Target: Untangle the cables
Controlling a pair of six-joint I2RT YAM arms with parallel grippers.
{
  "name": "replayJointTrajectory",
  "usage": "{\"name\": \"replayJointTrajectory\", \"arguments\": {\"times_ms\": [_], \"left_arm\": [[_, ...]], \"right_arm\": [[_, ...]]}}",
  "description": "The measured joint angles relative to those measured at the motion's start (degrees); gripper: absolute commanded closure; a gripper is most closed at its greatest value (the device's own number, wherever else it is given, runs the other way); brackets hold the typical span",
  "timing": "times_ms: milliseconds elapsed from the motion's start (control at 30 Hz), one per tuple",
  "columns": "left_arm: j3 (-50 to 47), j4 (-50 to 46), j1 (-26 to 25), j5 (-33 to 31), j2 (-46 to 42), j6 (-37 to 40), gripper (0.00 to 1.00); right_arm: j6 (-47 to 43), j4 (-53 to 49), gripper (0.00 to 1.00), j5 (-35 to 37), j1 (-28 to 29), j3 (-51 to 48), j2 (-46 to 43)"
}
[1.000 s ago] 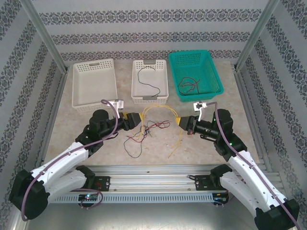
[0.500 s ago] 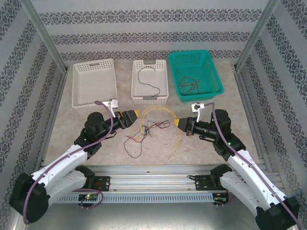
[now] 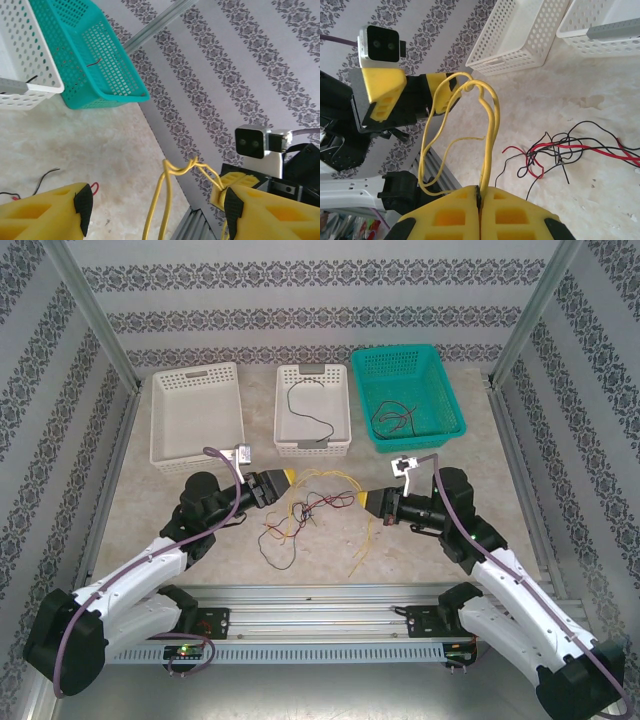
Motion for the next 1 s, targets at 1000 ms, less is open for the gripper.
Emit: {"name": "replayJointTrajectory", "arguments": {"times_ms": [1000], "left_arm": [[3.5,-3.2,0.0,8.8,3.6,3.3,0.59]], "right_arm": [[-0.2,0.3,1.00,1.7,2.1,0.3,1.4]]}}
